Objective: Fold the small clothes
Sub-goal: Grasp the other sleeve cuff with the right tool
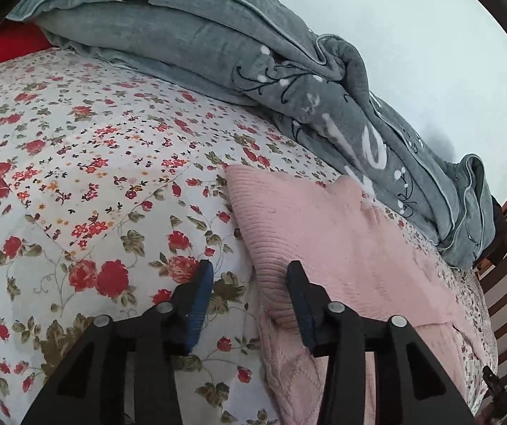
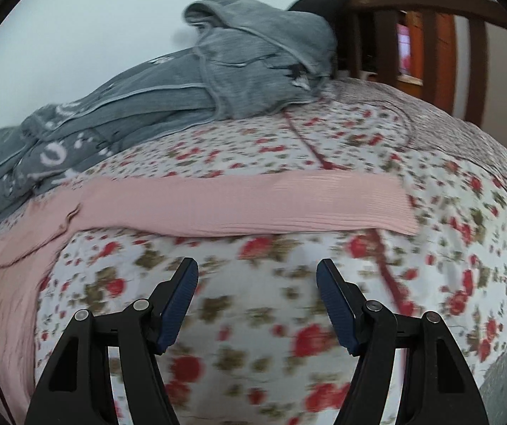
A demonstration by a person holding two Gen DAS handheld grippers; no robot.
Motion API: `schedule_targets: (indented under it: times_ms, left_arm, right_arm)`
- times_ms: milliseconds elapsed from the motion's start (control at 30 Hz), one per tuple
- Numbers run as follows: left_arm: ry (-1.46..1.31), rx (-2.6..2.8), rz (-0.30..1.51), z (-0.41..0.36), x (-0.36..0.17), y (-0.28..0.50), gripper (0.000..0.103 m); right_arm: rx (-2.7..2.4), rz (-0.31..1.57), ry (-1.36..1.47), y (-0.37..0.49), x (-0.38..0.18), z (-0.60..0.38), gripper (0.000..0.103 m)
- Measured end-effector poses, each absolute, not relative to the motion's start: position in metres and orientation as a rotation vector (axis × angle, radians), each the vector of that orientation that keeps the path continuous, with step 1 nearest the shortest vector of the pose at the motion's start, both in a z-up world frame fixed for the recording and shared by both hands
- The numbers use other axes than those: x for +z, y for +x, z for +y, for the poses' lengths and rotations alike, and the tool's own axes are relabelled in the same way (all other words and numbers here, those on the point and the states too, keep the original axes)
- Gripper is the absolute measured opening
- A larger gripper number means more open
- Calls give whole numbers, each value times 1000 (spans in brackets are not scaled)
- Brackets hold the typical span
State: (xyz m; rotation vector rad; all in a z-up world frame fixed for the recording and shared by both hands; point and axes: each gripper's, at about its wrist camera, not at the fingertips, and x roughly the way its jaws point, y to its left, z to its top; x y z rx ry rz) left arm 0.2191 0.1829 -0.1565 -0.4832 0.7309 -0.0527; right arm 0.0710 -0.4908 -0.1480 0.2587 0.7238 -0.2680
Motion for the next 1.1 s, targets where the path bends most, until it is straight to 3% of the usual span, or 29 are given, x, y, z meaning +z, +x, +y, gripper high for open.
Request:
schedule_targets:
  times_ms: [167,433,500,567,667,833,1100]
  left_arm:
    - [-422,-55,755,172,-156,223,57]
    - [-403,-51,767,170,-157,229,61]
    - [-407,-50,768,170,-157,231,61]
    - [-413,-50,769,171,-157,232,62]
    - [-413,-50,781,171,-157,234,66]
    - [-421,-57,776,172,-157,234,66]
    - [-488,-88,746,182,-156,228,67]
  right_arm:
    - [-289,730,363,72,-154,-525,68]
    - [-360,671,518,82,-160,-559,68]
    - [-390,651,547,84,-162,-567,60]
    - [-431,640,545,87,-161,-573,44]
    - [-449,646,541,94,-162,-583,9]
    - [-439,631,542,102,-146,-585,6]
    - [-356,538,335,145,-72,-503,6]
